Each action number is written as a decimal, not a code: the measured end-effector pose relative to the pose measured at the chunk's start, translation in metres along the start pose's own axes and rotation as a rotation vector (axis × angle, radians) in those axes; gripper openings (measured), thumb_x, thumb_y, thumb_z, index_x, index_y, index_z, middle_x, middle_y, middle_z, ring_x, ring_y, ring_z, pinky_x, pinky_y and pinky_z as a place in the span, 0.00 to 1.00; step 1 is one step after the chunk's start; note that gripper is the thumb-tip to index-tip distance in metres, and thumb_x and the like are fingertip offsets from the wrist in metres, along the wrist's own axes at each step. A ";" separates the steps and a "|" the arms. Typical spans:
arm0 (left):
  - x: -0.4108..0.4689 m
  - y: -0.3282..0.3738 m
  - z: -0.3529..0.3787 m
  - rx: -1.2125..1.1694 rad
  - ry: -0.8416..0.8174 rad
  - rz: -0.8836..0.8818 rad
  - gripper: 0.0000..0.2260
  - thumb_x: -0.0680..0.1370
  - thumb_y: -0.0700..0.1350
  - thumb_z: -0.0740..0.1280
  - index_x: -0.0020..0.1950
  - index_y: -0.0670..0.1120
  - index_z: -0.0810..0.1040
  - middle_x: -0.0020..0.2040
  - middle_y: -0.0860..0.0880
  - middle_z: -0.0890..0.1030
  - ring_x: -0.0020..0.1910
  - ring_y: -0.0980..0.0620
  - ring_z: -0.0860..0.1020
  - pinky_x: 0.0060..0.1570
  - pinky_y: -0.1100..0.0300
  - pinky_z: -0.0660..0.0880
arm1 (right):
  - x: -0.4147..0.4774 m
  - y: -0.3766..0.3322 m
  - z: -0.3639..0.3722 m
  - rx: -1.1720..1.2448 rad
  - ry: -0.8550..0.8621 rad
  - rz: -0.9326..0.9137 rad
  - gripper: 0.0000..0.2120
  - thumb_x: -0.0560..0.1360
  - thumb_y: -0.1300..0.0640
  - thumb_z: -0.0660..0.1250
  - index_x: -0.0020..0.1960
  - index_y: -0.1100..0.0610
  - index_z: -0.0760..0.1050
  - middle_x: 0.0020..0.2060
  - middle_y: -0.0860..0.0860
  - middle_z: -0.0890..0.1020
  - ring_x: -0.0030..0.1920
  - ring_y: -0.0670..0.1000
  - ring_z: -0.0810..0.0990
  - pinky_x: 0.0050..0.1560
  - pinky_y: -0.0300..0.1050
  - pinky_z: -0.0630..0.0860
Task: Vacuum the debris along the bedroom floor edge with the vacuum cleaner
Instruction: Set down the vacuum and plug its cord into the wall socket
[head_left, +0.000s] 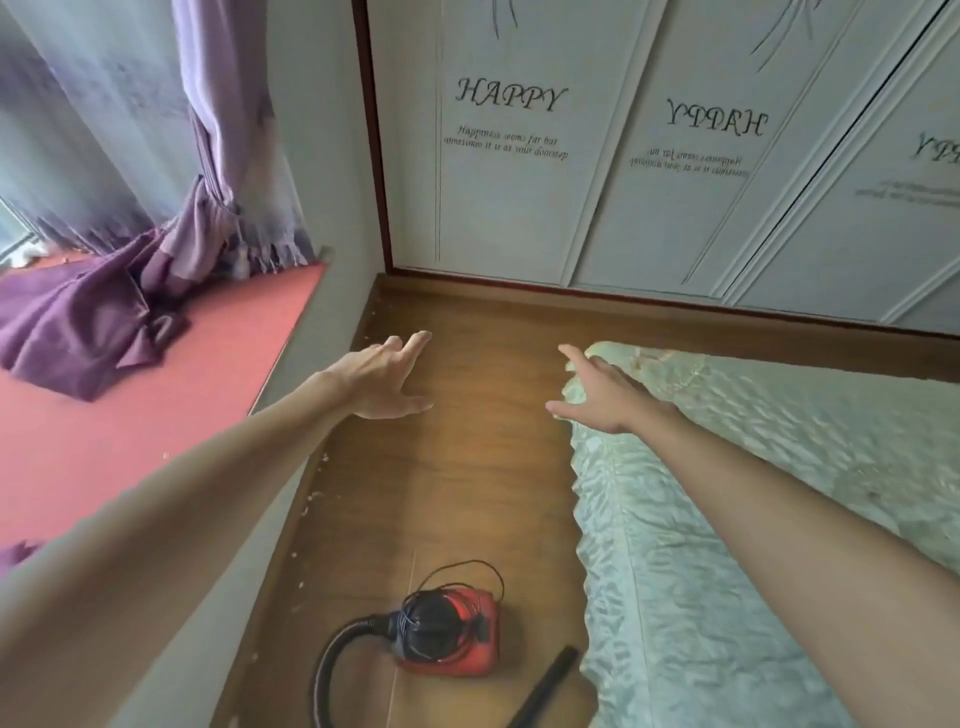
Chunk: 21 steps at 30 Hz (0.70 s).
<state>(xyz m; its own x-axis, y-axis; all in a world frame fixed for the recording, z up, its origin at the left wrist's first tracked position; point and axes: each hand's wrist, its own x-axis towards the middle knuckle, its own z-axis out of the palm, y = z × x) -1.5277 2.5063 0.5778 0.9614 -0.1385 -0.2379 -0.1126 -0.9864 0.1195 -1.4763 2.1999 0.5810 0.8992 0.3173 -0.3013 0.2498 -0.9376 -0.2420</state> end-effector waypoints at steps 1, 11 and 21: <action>0.002 0.002 0.015 -0.007 -0.025 -0.002 0.42 0.78 0.63 0.65 0.82 0.50 0.44 0.65 0.42 0.72 0.60 0.41 0.76 0.53 0.48 0.75 | 0.002 0.004 0.015 0.018 -0.029 0.004 0.42 0.75 0.37 0.67 0.79 0.45 0.47 0.75 0.54 0.63 0.72 0.58 0.67 0.65 0.58 0.71; 0.009 0.014 0.172 -0.105 -0.295 -0.028 0.43 0.78 0.63 0.66 0.82 0.48 0.44 0.71 0.41 0.68 0.64 0.39 0.75 0.56 0.46 0.75 | 0.007 0.047 0.166 0.102 -0.306 0.072 0.42 0.76 0.40 0.67 0.80 0.48 0.46 0.75 0.56 0.62 0.72 0.58 0.67 0.65 0.58 0.71; -0.019 0.024 0.358 -0.197 -0.558 -0.045 0.43 0.77 0.63 0.66 0.81 0.47 0.47 0.69 0.41 0.70 0.64 0.38 0.75 0.58 0.42 0.75 | -0.004 0.088 0.349 0.210 -0.543 0.126 0.42 0.76 0.40 0.67 0.80 0.49 0.46 0.77 0.58 0.61 0.75 0.60 0.62 0.69 0.59 0.67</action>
<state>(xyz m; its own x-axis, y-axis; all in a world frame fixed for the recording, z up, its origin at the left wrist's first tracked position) -1.6386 2.4537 0.2404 0.6810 -0.1748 -0.7111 0.0255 -0.9649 0.2615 -1.5834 2.1662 0.2395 0.5907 0.2847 -0.7550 0.0265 -0.9420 -0.3345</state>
